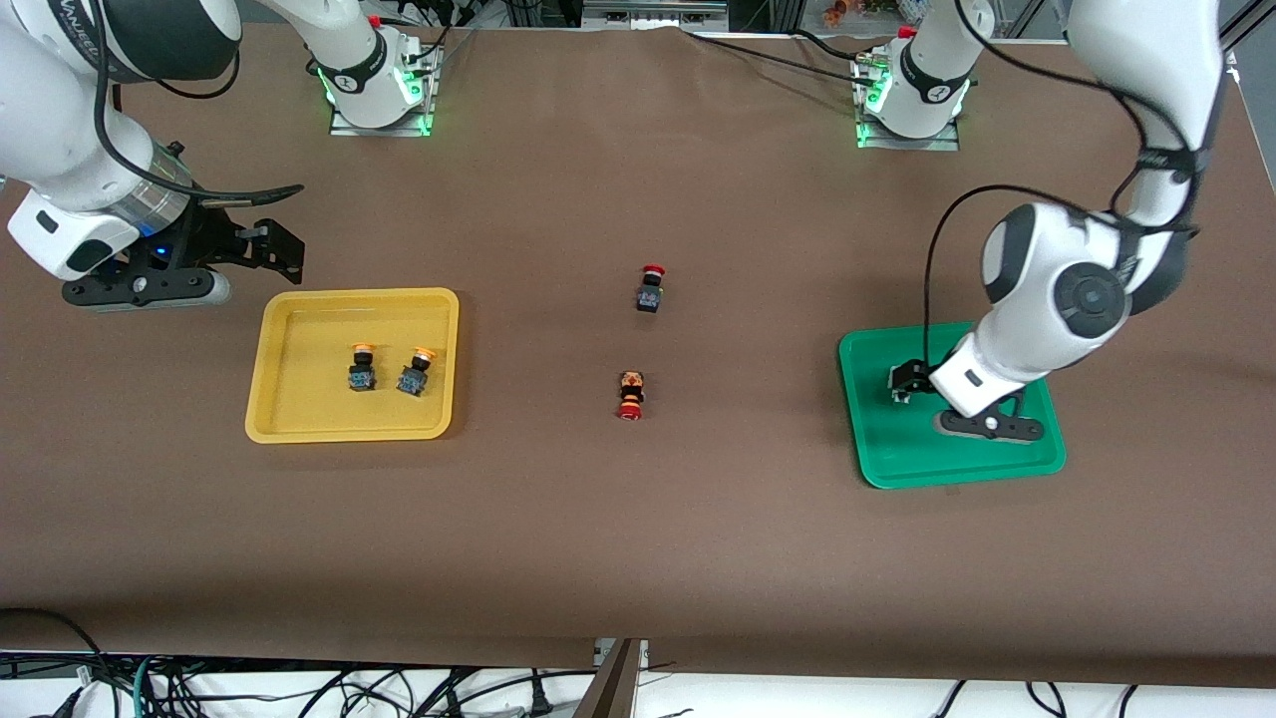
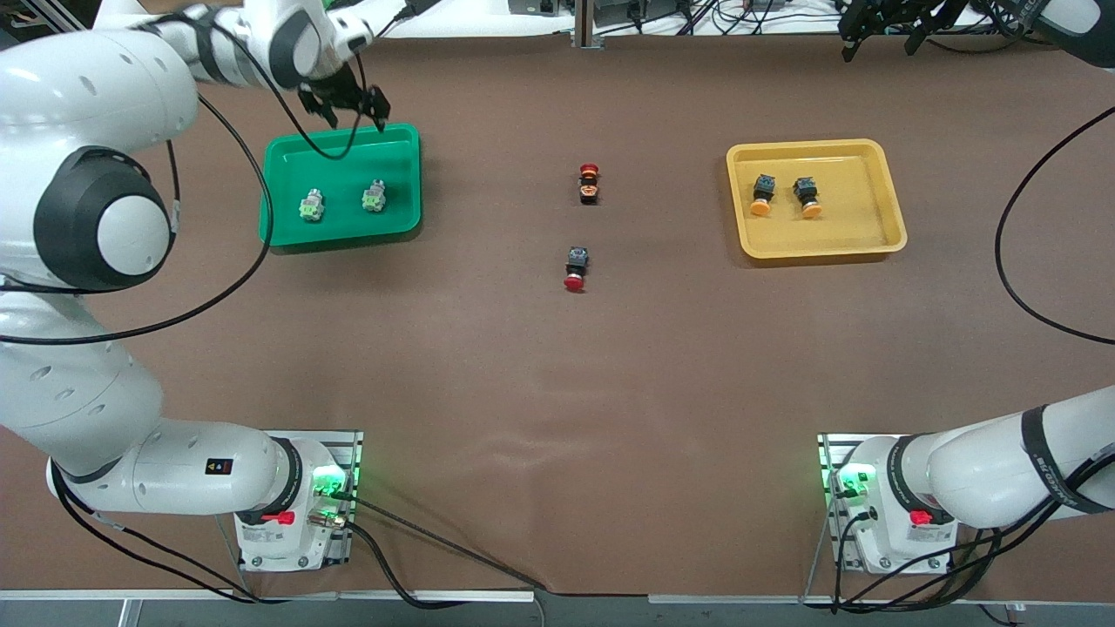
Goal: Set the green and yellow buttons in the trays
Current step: 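Place the second green button in the green tray with the left gripper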
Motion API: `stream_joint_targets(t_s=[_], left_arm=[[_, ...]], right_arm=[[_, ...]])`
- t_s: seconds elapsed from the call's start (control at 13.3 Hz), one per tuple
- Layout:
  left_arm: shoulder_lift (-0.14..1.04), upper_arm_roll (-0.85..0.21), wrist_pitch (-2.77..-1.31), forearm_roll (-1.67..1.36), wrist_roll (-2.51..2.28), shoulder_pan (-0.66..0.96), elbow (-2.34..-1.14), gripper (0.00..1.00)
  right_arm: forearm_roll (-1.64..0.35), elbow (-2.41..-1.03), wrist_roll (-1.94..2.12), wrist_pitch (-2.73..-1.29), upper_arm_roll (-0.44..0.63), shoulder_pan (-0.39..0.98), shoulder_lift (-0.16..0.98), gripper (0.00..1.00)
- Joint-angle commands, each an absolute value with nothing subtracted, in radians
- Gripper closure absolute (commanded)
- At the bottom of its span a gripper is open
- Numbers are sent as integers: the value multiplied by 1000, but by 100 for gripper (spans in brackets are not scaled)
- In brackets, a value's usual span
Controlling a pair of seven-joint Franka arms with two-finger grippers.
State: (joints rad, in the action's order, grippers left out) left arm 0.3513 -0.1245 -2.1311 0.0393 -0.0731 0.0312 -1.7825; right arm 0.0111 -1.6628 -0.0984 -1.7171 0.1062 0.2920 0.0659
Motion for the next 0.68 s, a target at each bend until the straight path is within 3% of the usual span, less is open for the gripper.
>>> stream_joint_targets(t_s=[0.0,0.3,0.6], left_arm=[[316,-123,-1876,12,-66,29,-1620,0],[186,-123,-1689,-9,-124,-2,-1585,0],[109,-97,-1608,-9,-141,-11,-1585,0]], right_arm=[[-15,-1654,-87,-1717,109,284,71,1],[-17,-1654,-87,-1726,109,284,71,1],[-38,-1652,-87,-1787,109,284,71,1]])
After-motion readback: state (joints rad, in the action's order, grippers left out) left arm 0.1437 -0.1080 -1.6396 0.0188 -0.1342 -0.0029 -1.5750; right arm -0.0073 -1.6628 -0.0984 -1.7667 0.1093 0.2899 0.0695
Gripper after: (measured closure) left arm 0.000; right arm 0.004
